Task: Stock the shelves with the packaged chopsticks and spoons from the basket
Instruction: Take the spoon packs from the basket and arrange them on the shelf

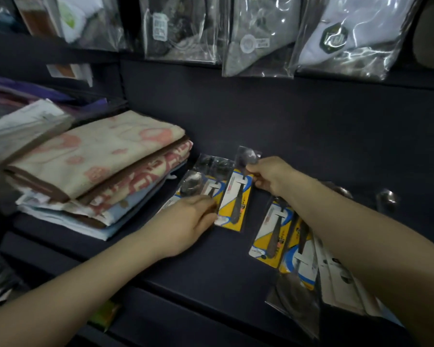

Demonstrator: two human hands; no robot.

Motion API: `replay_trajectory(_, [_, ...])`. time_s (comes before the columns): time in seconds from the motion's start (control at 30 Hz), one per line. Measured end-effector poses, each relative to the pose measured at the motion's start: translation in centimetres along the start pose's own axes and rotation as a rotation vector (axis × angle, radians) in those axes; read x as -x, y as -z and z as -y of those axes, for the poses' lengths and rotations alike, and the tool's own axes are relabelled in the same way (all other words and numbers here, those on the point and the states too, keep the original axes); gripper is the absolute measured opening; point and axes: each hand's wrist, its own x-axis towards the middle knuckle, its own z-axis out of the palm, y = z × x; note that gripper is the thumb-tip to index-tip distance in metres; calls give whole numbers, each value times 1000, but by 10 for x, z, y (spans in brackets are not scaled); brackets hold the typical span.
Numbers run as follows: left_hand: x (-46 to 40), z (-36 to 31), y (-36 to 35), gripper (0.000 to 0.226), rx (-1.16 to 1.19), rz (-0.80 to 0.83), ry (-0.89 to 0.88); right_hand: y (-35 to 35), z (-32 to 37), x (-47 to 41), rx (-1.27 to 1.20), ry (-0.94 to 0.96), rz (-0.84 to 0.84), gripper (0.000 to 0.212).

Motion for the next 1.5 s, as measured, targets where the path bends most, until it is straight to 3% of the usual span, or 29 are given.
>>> replay_trajectory(0.1, [4, 5, 4, 85, -22, 92, 8, -3, -5, -10, -12, -40, -10, 27])
replay_trajectory(0.27, [-2, 9, 3, 89, -229, 170, 17, -6, -1, -19, 63, -48, -5, 27])
replay_trajectory(0.47, [-7, 13, 6, 81, -256, 213, -29, -8, -2, -21, 185, -17, -24, 13])
replay_trajectory(0.57, [-7, 11, 14, 60, -264, 285, -27, -7, 2, -23, 165, -34, -8, 5])
replay_trajectory(0.67, [-7, 11, 19, 50, -254, 326, -10, -7, 4, -23, 196, -40, -26, 10])
replay_trajectory(0.77, [-7, 10, 19, 72, -283, 317, -22, -9, 2, -25, 279, -7, -48, 16])
replay_trajectory(0.8, [-6, 10, 18, 79, -283, 307, -26, -9, 1, -24, 340, 8, -53, 22])
replay_trajectory(0.9, [0, 14, 15, 63, -240, 228, -7, -8, 4, -20, 694, 114, -103, 27])
replay_trajectory(1.0, [12, 21, 15, 82, -253, 93, -26, -9, 9, 4, 1081, 314, -198, 27])
replay_trajectory(1.1, [23, 31, 16, 99, -238, 134, 124, -12, 4, 40, 1111, 597, 79, 24])
replay_trajectory(1.17, [26, 31, 18, 103, -249, 185, 176, -14, -3, 65, 1191, 651, 354, 48])
replay_trajectory(1.23, [25, 31, 16, 96, -255, 212, 174, -16, -12, 82, 1323, 586, 509, 80])
replay_trajectory(1.33, [22, 34, 14, 73, -238, 210, 173, -18, -23, 90, 1348, 539, 491, 95])
replay_trajectory(1.5, [17, 41, 15, 71, -251, 194, 175, -35, -30, 83, 1292, 587, 358, 76])
